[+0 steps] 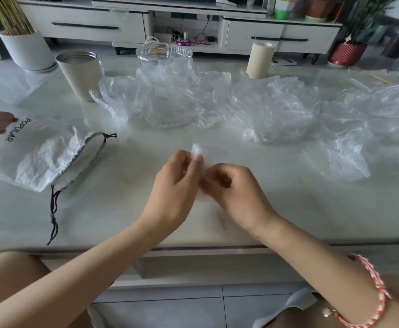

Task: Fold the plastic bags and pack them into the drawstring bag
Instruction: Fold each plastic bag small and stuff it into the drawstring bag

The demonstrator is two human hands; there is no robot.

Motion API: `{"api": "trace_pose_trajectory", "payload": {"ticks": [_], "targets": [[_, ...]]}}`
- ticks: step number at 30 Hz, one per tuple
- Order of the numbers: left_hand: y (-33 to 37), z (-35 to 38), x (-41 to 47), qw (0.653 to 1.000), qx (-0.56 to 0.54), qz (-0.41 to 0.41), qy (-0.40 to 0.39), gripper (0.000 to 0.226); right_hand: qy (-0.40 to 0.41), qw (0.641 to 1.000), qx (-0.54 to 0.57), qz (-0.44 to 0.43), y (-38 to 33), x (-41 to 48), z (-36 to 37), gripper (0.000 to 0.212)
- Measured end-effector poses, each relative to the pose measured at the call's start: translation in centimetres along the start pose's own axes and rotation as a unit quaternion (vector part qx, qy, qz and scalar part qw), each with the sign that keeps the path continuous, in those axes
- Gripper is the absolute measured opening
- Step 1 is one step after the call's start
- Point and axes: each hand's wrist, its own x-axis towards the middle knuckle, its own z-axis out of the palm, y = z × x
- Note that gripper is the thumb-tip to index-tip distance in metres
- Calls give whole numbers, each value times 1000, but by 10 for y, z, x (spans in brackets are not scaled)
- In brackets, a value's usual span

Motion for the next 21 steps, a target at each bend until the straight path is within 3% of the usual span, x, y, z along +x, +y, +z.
{"api": "trace_pose_trajectory", "payload": {"ticks": [6, 11, 15, 19, 21], "targets": [[1, -9, 9, 988, 109, 87, 62, 33, -54, 998, 23, -16, -8, -8, 5, 8], [4, -16, 16, 980, 128, 102, 112, 35, 0, 996, 37, 81, -8, -6, -1, 10], [4, -17, 16, 984, 111, 95, 104, 32, -75, 950, 235, 192, -14, -3, -11, 76], [1, -8, 4, 993, 74, 75, 52, 29, -146, 941, 268, 148, -23, -6, -4, 51], [2, -7, 1, 993, 74, 79, 44, 23, -139, 944, 266, 135, -24, -7, -1, 45]]}}
